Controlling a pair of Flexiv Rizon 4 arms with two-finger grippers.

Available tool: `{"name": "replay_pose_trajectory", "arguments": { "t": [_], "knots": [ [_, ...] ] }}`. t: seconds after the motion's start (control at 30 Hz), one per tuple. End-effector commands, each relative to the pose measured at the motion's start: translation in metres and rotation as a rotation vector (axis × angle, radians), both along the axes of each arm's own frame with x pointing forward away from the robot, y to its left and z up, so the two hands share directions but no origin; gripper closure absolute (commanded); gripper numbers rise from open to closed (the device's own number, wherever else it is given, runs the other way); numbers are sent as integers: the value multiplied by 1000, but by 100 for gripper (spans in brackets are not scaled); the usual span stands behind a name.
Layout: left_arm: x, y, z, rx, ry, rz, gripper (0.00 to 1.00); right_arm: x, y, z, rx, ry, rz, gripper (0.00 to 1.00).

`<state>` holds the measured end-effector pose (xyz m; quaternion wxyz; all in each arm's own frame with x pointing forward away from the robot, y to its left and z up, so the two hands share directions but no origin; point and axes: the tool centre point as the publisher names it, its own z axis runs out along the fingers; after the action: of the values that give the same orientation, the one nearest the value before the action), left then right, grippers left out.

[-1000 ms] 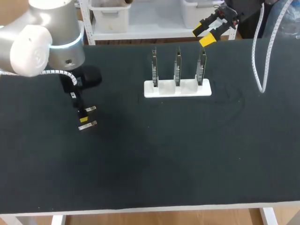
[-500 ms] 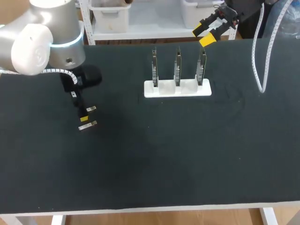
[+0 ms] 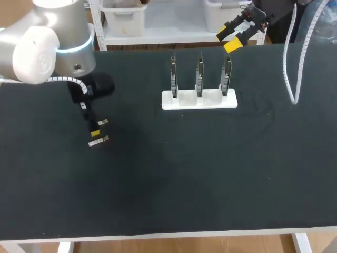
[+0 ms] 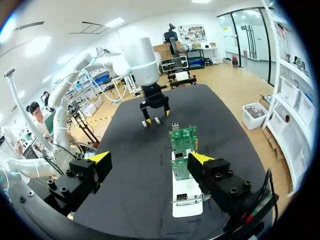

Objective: Pick up the optical module with the left hand, and insert it into the network port with the right hand.

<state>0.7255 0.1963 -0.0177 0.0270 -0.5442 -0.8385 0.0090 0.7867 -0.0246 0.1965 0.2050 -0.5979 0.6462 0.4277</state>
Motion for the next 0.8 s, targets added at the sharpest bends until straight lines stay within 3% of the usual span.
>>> {"name": "replay_pose_trajectory", "arguments": {
  "t": [0.03,0.57,0.63,0.7,0.73,0.77,0.8],
  "knots": [
    [3,2,0,-5,3,0,0,-1,0,0,1,-2,-1,0],
    [6,0,-2,-4,8,-6,0,-1,0,0,1,-2,-1,0],
    [6,-1,-2,-4,9,-8,20,-1,0,0,1,-2,-1,0],
    [6,-1,-2,-3,8,-11,63,-1,0,0,1,-2,-1,0],
    [6,0,-2,-3,7,-10,94,-1,0,0,1,-2,-1,0],
    [6,0,-2,-3,7,-10,100,-1,0,0,1,-2,-1,0],
    [6,0,-3,-3,6,-10,100,-1,0,0,1,-2,-1,0]
  ]
}}
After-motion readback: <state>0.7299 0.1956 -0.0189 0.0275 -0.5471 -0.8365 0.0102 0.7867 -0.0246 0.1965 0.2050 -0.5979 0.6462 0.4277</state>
